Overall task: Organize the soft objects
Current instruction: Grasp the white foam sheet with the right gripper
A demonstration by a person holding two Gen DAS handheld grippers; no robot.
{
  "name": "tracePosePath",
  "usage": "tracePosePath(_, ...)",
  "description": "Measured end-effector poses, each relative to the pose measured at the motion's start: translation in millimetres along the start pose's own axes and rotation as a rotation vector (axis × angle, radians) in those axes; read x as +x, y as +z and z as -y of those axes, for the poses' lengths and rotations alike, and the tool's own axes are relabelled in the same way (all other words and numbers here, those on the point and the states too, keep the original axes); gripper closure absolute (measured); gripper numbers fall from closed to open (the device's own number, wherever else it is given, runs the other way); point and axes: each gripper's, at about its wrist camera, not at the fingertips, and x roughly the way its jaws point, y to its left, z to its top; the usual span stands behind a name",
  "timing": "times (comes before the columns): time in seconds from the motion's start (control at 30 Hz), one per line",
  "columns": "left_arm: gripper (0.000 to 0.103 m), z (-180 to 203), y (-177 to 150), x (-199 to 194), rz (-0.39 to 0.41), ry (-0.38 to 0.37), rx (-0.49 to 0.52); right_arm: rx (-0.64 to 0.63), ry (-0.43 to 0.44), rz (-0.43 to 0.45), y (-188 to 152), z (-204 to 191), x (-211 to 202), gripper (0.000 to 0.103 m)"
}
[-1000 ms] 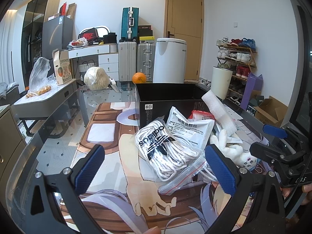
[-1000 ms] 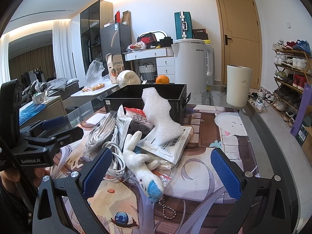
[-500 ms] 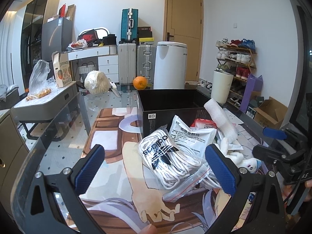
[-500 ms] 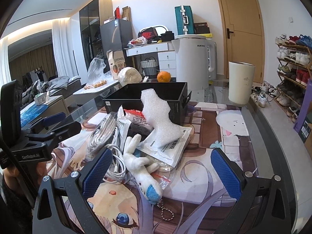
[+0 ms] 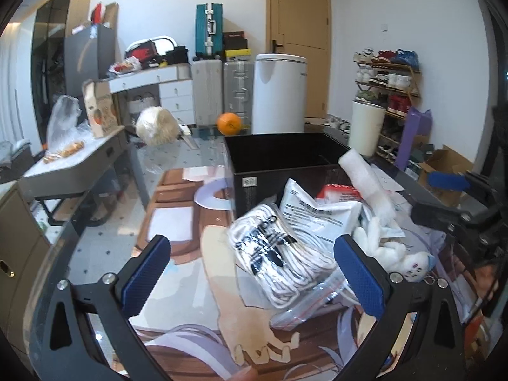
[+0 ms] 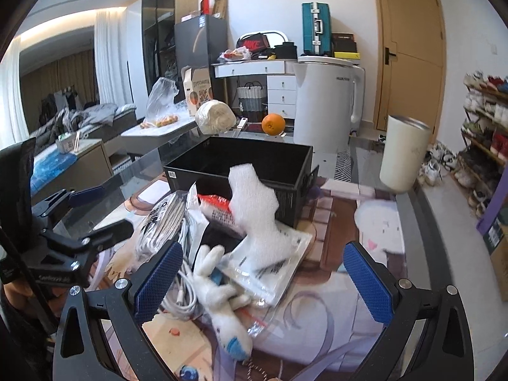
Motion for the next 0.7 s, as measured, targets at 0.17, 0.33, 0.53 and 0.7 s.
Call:
tracePosePath(0.17,0.000,-3,0,4,-0.033,0.002,-0.013,-0.032,0.050,-0.052,14,2,19,0.000)
tracePosePath(0.33,0.000,1,-2,7,-0.047,-0.017,-0.006,-0.011,0.093,-0.101,20,10,40,0.001)
tracePosePath(0.53,0.000,10,-1,18,-0.081,-0.010,0.028,0.015,0.135,-0.136,22,17,56,0.018)
tracePosePath(0.7,0.000,7,-1,27,-0.127,-0.017,0.018,0.027,0.165,-0.147,23,16,64,0.032)
